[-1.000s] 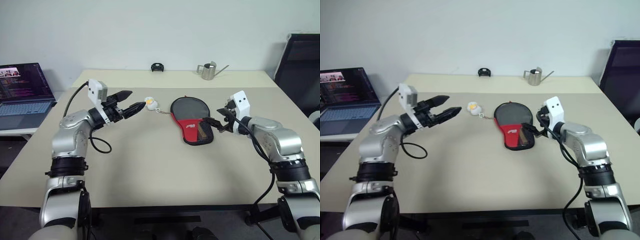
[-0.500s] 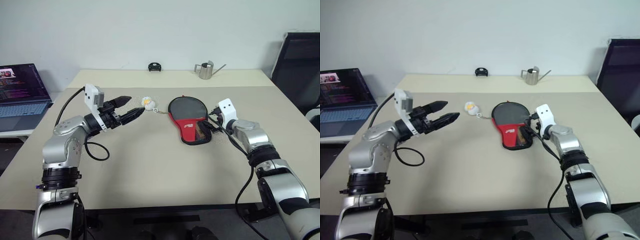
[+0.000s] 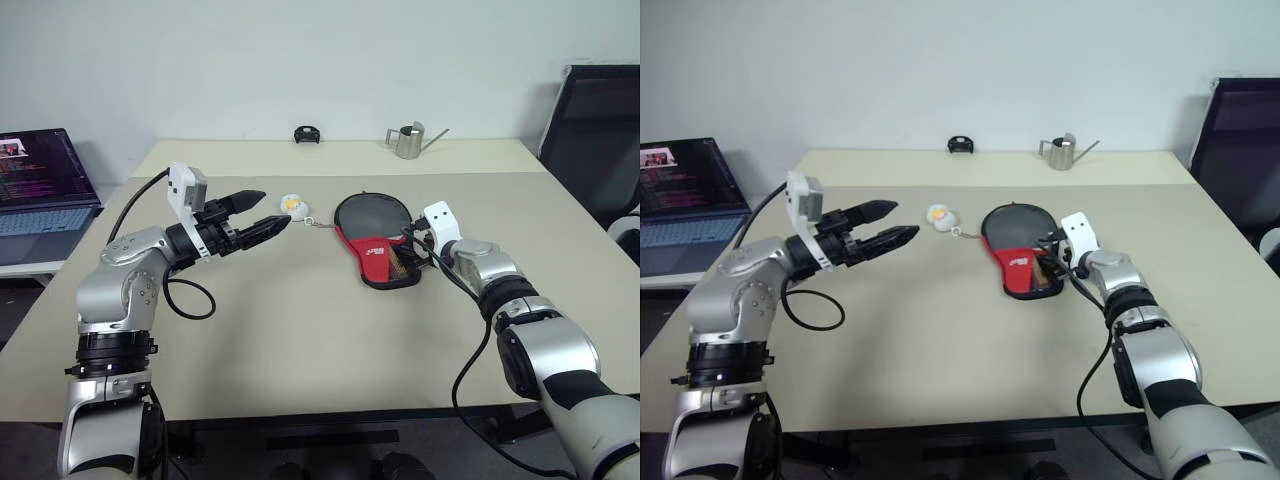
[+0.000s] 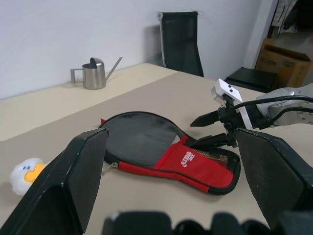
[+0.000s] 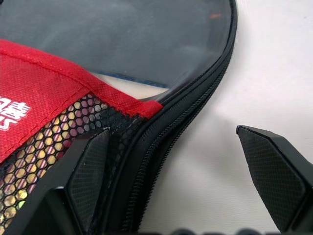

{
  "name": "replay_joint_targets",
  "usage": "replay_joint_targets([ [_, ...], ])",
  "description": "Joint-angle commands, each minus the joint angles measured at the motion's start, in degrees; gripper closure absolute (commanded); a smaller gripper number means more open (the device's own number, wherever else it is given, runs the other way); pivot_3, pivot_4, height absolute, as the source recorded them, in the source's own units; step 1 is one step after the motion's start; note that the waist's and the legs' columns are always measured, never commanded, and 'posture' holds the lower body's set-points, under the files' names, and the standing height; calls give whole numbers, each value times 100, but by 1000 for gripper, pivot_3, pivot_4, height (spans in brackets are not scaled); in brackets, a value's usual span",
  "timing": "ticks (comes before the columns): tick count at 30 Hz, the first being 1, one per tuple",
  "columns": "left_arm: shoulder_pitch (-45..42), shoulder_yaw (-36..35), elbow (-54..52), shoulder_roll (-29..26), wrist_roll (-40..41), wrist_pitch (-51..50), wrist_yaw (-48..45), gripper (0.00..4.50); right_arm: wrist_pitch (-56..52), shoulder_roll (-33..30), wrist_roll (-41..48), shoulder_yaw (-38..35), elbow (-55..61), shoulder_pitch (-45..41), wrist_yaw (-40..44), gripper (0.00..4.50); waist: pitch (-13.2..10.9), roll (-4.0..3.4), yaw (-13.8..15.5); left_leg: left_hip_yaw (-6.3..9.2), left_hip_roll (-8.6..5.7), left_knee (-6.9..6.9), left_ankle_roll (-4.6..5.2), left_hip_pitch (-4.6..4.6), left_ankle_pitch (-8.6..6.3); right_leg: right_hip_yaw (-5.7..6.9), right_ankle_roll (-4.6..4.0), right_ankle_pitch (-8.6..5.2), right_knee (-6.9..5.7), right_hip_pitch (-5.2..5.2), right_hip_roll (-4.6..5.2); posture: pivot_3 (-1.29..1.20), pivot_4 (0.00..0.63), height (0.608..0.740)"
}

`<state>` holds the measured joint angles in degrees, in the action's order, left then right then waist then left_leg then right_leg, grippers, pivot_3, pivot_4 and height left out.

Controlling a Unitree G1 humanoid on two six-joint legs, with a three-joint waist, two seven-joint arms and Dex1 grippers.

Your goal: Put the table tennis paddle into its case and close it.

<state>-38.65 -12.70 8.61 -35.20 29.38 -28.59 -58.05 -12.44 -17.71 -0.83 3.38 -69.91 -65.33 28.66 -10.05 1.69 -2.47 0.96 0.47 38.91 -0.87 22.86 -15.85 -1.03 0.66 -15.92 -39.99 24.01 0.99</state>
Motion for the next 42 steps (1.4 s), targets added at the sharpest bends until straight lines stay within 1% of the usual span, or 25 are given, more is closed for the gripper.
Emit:
replay_joint_targets([
  [1,-147,-5,-186,-116,92,32,-23,0,-17,156,-120,33,-178,-48,226,30,0,0,-37,0,0,0,0,0,0,0,0,0,0,0,0,0,150,740],
  [4,-137,-7,-200,-123,85,30,-21,0,-10,235,-177,48,-232,-66,274,616,0,0,-84,0,1,-1,0,0,0,0,0,0,0,0,0,0,150,740],
  [13,-62,-10,-259,-117,70,49,7,0,-153,448,-289,17,-335,-48,208,3700,2,1,-98,-1,3,-2,-2,-13,1,0,-4,3,-4,-8,0,0,150,740],
  [14,-56,-10,-259,-116,68,54,7,0,-172,449,-297,-6,-346,-47,154,3940,2,1,-98,-1,3,-1,-2,-17,1,0,-4,3,-4,-13,0,0,150,740],
  [15,-49,-10,-256,-116,63,62,7,0,-177,446,-311,-20,-355,-42,106,4288,2,1,-98,0,3,-2,-2,-22,1,1,-4,3,-3,-19,0,0,150,740],
  [16,-43,-12,-254,-117,60,68,7,0,-176,441,-326,-28,-359,-37,76,4477,2,1,-96,1,3,-3,-2,-27,0,2,-4,3,-1,-25,0,0,150,740],
  [25,-7,-38,-178,-163,40,131,-13,0,25,271,-324,-95,-287,-30,29,4477,2,1,-84,4,2,-4,-2,-45,0,4,-4,2,3,-44,0,0,150,740],
  [28,-19,-27,-143,-163,29,146,-14,0,-3,240,-224,-236,-275,-17,-76,3753,2,1,-78,5,1,-4,-2,-44,0,4,-4,3,4,-46,0,0,150,740],
  [33,-63,-11,-108,-152,24,159,-20,0,-80,256,-244,-334,-322,-3,-311,2065,1,1,-75,6,1,-4,-2,-44,0,4,-4,2,5,-46,0,0,150,740],
  [42,-60,-8,-124,-164,17,159,-18,0,-328,455,-237,-443,-432,29,-302,2065,2,1,-76,7,2,-6,-2,-45,0,6,-4,2,7,-49,0,0,150,740],
])
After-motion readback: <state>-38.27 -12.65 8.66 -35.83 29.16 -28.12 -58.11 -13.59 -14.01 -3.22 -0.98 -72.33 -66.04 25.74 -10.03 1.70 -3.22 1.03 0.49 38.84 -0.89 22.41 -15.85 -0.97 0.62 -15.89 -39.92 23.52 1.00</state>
